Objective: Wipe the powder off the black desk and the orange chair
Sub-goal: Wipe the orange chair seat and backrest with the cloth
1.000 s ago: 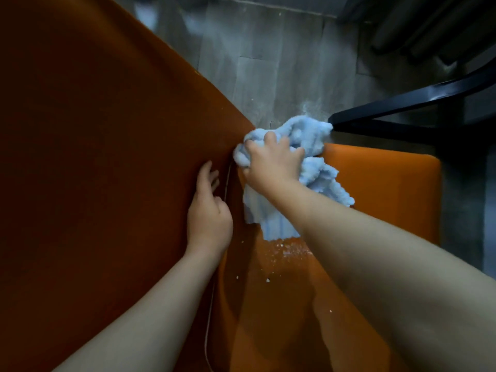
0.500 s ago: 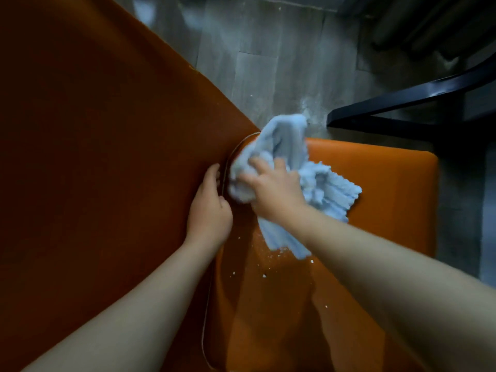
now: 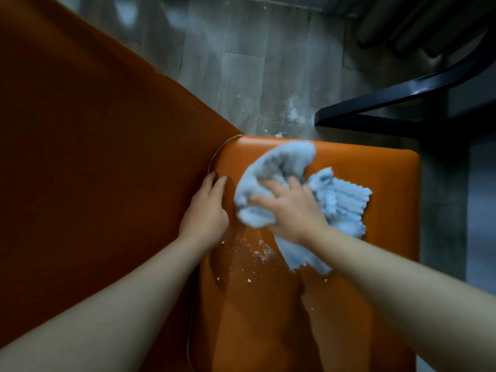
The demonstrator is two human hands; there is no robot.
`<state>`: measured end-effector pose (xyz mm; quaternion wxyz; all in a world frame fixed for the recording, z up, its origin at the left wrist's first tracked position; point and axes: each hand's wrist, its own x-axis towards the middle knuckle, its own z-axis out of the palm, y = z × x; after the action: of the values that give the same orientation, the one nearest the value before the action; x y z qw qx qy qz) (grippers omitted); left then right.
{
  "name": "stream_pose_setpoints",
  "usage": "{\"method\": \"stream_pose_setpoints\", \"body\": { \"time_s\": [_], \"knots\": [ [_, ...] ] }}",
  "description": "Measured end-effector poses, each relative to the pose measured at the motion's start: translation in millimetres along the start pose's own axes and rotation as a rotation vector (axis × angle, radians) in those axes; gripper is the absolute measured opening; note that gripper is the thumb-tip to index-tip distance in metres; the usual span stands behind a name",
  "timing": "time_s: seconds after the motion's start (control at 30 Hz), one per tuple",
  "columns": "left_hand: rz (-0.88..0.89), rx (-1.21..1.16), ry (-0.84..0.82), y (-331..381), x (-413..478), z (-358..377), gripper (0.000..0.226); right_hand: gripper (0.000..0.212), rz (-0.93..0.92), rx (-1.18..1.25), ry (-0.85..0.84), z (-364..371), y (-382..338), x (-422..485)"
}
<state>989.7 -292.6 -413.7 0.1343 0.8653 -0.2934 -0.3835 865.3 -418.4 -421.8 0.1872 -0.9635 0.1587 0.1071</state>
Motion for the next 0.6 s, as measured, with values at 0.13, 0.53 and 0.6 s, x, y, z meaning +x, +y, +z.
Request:
{"method": "stream_pose_setpoints", "body": {
  "time_s": [0.13,0.53,0.6],
  "knots": [
    [0.138,0.142,0.003,15.8,6.3,-0.6,0.060,0.051,0.028,0.132,0.112,-19.5,36.6,5.0],
    [0.133,0.392,-0.136,48.1,32.4,20.6,0.059,0.049,0.298,0.296,0.273,-13.0,49.2,-29.8],
    [0.107,0.386,-0.165,48.4,32.9,20.8,0.063,0.054,0.553,0.174,0.380,-39.3,92.4,-8.9]
  ]
}}
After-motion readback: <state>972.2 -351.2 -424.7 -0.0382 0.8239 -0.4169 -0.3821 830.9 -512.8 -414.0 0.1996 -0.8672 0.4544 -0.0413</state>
